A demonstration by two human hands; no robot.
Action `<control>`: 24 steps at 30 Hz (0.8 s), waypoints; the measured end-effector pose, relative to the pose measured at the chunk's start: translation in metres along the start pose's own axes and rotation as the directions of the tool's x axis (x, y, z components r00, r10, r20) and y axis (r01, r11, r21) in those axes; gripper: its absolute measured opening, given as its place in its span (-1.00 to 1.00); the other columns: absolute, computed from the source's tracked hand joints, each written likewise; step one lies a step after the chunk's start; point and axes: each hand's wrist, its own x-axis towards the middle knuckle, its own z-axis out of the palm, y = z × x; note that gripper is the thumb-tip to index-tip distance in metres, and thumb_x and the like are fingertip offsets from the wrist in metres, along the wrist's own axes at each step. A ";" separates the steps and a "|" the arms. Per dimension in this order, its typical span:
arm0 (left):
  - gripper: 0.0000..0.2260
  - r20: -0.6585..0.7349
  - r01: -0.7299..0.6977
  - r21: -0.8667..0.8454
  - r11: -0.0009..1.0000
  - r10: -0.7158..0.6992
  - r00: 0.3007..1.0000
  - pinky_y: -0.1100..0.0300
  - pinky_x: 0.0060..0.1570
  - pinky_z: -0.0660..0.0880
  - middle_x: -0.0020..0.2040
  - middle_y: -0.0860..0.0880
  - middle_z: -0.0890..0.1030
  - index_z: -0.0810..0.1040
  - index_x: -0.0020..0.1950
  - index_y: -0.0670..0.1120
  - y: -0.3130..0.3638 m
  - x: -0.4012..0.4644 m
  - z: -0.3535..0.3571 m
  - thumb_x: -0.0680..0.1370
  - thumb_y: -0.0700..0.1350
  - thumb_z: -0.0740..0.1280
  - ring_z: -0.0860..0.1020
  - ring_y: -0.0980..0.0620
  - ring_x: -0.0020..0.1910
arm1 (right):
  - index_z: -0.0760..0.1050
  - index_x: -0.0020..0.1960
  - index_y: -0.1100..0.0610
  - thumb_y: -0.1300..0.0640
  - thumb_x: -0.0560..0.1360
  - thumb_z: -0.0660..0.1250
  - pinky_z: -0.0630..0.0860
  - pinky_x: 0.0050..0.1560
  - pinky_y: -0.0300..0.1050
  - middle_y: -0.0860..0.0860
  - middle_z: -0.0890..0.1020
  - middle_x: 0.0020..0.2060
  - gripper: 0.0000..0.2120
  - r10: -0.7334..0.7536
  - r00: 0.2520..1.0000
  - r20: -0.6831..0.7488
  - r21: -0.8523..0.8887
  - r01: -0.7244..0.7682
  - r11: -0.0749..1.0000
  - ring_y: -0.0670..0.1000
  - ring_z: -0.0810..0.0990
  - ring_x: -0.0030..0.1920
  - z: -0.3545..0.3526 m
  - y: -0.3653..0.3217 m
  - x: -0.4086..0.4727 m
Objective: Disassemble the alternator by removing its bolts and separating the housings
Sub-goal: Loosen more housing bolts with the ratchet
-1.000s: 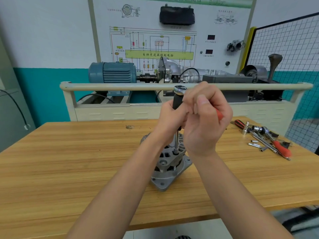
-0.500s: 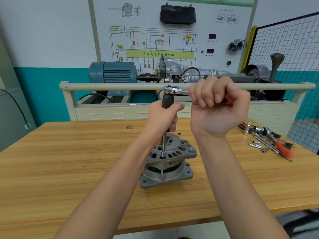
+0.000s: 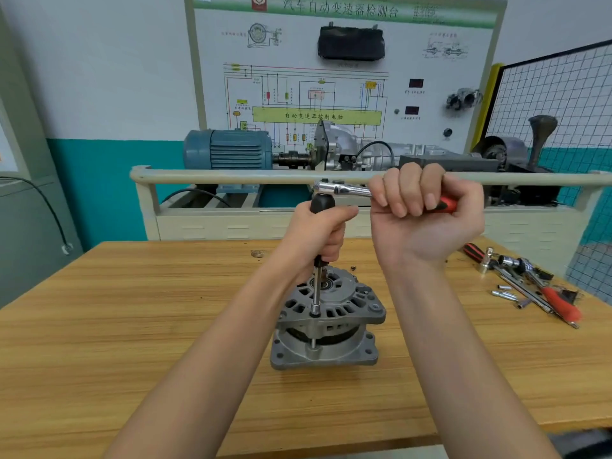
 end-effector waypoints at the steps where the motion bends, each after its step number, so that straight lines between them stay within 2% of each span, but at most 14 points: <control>1: -0.54 -0.043 -0.015 -0.005 1.000 0.015 0.999 0.36 -0.57 0.09 -0.61 0.07 0.18 0.19 -0.48 -0.02 -0.002 0.000 0.003 0.56 -0.26 0.27 0.10 0.11 -0.64 | 0.21 -0.54 0.06 0.22 0.35 0.05 0.14 -0.43 -0.16 -0.06 0.21 -0.61 -0.71 -0.070 0.992 0.106 -0.107 0.081 0.991 -0.05 0.12 -0.53 0.003 0.003 -0.005; 2: -0.59 -0.092 -0.047 -0.011 0.999 0.046 0.995 0.35 -0.56 0.11 -0.61 0.08 0.21 0.20 -0.46 -0.03 -0.004 0.000 0.005 0.53 -0.27 0.27 0.13 0.11 -0.62 | 0.21 -0.52 0.05 0.25 0.37 0.06 0.14 -0.43 -0.16 -0.06 0.23 -0.60 -0.70 -0.148 0.960 0.237 -0.245 0.206 0.947 -0.07 0.16 -0.52 0.007 0.009 -0.011; 4: -0.76 -0.188 -0.172 0.017 0.985 0.172 0.967 0.25 -0.52 0.20 -0.59 0.12 0.31 0.24 -0.39 -0.04 -0.008 -0.001 0.012 0.45 -0.18 0.21 0.26 0.11 -0.55 | 0.27 -0.48 0.09 0.27 0.38 0.12 0.19 -0.43 -0.24 -0.06 0.27 -0.56 -0.72 -0.213 0.841 0.497 -0.496 0.477 0.726 -0.12 0.22 -0.50 0.017 0.024 -0.022; 5: -0.83 -0.207 -0.207 0.043 0.977 0.212 0.955 0.23 -0.48 0.24 -0.58 0.13 0.35 0.26 -0.36 -0.04 -0.009 -0.002 0.015 0.42 -0.14 0.18 0.31 0.11 -0.50 | 0.32 -0.47 0.11 0.28 0.37 0.15 0.21 -0.43 -0.31 -0.06 0.29 -0.54 -0.75 -0.200 0.785 0.587 -0.550 0.567 0.613 -0.15 0.23 -0.49 0.020 0.032 -0.025; 6: -0.85 -0.218 -0.202 0.057 0.978 0.210 0.953 0.19 -0.44 0.26 -0.56 0.15 0.37 0.28 -0.35 -0.04 -0.010 -0.002 0.017 0.41 -0.13 0.20 0.33 0.09 -0.45 | 0.35 -0.45 0.12 0.28 0.37 0.17 0.22 -0.42 -0.33 -0.06 0.30 -0.53 -0.77 -0.171 0.752 0.637 -0.572 0.610 0.549 -0.15 0.24 -0.49 0.024 0.036 -0.027; 8: -0.77 -0.243 -0.156 0.118 0.981 0.181 0.953 0.22 -0.42 0.33 -0.52 0.17 0.41 0.35 -0.33 -0.03 -0.011 -0.001 0.015 0.51 -0.22 0.25 0.38 0.10 -0.44 | 0.33 -0.48 0.14 0.28 0.36 0.18 0.22 -0.43 -0.32 -0.04 0.28 -0.56 -0.76 -0.154 0.742 0.652 -0.581 0.620 0.528 -0.15 0.24 -0.49 0.025 0.035 -0.025; 9: -0.73 -0.254 -0.128 0.141 0.982 0.161 0.954 0.26 -0.46 0.36 -0.51 0.14 0.43 0.36 -0.32 -0.04 -0.010 -0.001 0.012 0.55 -0.27 0.23 0.39 0.13 -0.48 | 0.29 -0.51 0.16 0.28 0.34 0.17 0.21 -0.45 -0.29 -0.02 0.26 -0.58 -0.75 -0.169 0.768 0.618 -0.578 0.589 0.564 -0.14 0.24 -0.50 0.023 0.031 -0.024; 11: -0.69 -0.199 -0.085 0.089 0.992 0.102 0.975 0.32 -0.57 0.28 -0.52 0.05 0.36 0.33 -0.37 -0.07 -0.009 -0.001 0.008 0.53 -0.33 0.26 0.29 0.11 -0.55 | 0.22 -0.52 0.08 0.27 0.30 0.15 0.14 -0.44 -0.21 -0.01 0.21 -0.59 -0.74 -0.193 0.852 0.486 -0.502 0.453 0.737 -0.12 0.21 -0.52 0.016 0.019 -0.020; 13: -0.63 -0.108 -0.089 -0.004 0.996 0.088 0.990 0.35 -0.60 0.17 -0.57 0.07 0.26 0.27 -0.40 -0.06 -0.008 -0.002 0.007 0.49 -0.37 0.30 0.17 0.12 -0.61 | 0.14 -0.51 0.05 0.27 0.23 0.13 0.06 -0.43 -0.16 -0.01 0.16 -0.61 -0.76 -0.169 0.928 0.332 -0.301 0.274 0.914 -0.11 0.17 -0.54 0.011 0.008 -0.013; 14: -0.62 -0.082 -0.086 -0.025 0.996 0.084 0.993 0.35 -0.59 0.15 -0.59 0.08 0.24 0.26 -0.41 -0.06 -0.009 -0.002 0.006 0.48 -0.39 0.31 0.15 0.13 -0.62 | 0.12 -0.51 0.07 0.27 0.22 0.13 0.07 -0.44 -0.16 -0.02 0.16 -0.63 -0.76 -0.144 0.954 0.261 -0.206 0.201 0.958 -0.10 0.14 -0.56 0.008 0.005 -0.010; 17: -0.61 -0.002 -0.061 -0.058 0.996 0.061 0.998 0.30 -0.54 0.12 -0.58 0.05 0.21 0.27 -0.42 -0.07 -0.009 -0.002 -0.001 0.49 -0.37 0.32 0.13 0.10 -0.62 | 0.18 -0.57 0.05 0.20 0.24 0.10 0.14 -0.47 -0.21 -0.06 0.19 -0.67 -0.76 -0.039 0.993 0.108 -0.026 0.042 0.999 -0.05 0.08 -0.58 -0.001 -0.001 0.002; 19: -0.61 0.079 -0.034 -0.070 0.997 0.040 0.996 0.29 -0.54 0.17 -0.59 0.02 0.24 0.33 -0.48 -0.06 -0.005 -0.002 -0.008 0.49 -0.34 0.33 0.16 0.08 -0.63 | 0.21 -0.59 0.08 0.19 0.26 0.08 0.14 -0.51 -0.21 -0.06 0.19 -0.68 -0.75 0.077 0.997 0.000 0.102 -0.077 0.992 -0.05 0.09 -0.60 -0.009 -0.002 0.011; 21: -0.64 0.152 -0.026 -0.057 0.998 0.034 0.988 0.28 -0.53 0.22 -0.60 0.01 0.28 0.36 -0.49 -0.08 -0.001 -0.002 -0.011 0.45 -0.29 0.38 0.20 0.07 -0.63 | 0.20 -0.59 0.09 0.19 0.28 0.06 0.13 -0.54 -0.21 -0.06 0.19 -0.69 -0.73 0.220 0.969 -0.110 0.248 -0.187 0.951 -0.06 0.10 -0.63 -0.018 0.000 0.023; 24: -0.64 0.201 0.011 -0.051 0.999 0.000 0.980 0.30 -0.55 0.16 -0.62 0.03 0.25 0.31 -0.50 -0.06 0.003 -0.003 -0.009 0.41 -0.18 0.40 0.17 0.10 -0.65 | 0.18 -0.59 0.09 0.19 0.30 0.05 0.09 -0.53 -0.24 -0.06 0.18 -0.69 -0.72 0.346 0.908 -0.237 0.384 -0.240 0.891 -0.06 0.13 -0.67 -0.029 0.005 0.037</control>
